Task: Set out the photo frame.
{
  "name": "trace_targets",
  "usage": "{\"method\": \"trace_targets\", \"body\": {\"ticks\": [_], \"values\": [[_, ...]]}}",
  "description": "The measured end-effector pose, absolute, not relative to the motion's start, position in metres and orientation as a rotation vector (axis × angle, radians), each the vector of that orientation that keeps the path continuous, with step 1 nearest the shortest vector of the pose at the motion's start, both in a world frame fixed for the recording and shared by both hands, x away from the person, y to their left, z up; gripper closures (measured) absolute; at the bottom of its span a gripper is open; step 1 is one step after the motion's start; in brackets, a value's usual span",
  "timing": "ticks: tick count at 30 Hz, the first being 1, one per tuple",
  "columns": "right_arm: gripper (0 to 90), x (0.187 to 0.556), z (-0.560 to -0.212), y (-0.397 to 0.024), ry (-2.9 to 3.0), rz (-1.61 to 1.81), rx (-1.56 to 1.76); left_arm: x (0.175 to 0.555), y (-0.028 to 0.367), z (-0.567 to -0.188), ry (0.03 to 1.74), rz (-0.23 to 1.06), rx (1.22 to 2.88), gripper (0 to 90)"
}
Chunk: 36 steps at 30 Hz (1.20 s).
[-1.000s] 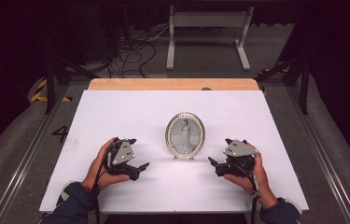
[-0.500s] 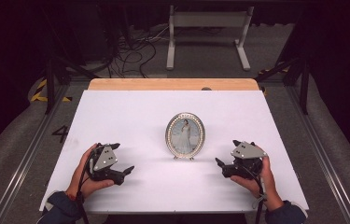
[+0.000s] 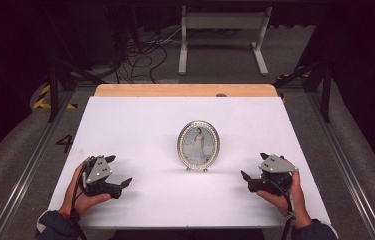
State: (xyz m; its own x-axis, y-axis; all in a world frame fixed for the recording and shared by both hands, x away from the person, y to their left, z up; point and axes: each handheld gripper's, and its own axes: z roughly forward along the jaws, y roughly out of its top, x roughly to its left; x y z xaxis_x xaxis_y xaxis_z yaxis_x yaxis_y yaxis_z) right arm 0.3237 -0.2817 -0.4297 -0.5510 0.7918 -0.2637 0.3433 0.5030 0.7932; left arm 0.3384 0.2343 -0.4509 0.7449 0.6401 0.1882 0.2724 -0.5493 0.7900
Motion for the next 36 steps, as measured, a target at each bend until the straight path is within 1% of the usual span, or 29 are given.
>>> {"method": "trace_targets", "body": {"ticks": [14,20,32,36], "values": [[12.6,0.314,-0.433,-0.318,2.067,0.893,1.019,0.339,0.261,-0.459,0.810,0.620,2.125,8.9],[12.5,0.313,-0.441,-0.333,2.048,0.891,1.067,0.341,0.271,-0.461,0.857,0.606,2.092,8.0],[12.0,0.312,-0.443,-0.332,2.065,0.897,1.043,0.340,0.265,-0.460,0.844,0.612,2.105,8.4],[11.9,0.311,-0.444,-0.330,2.073,0.894,1.041,0.340,0.264,-0.459,0.848,0.632,2.100,8.3]]}}
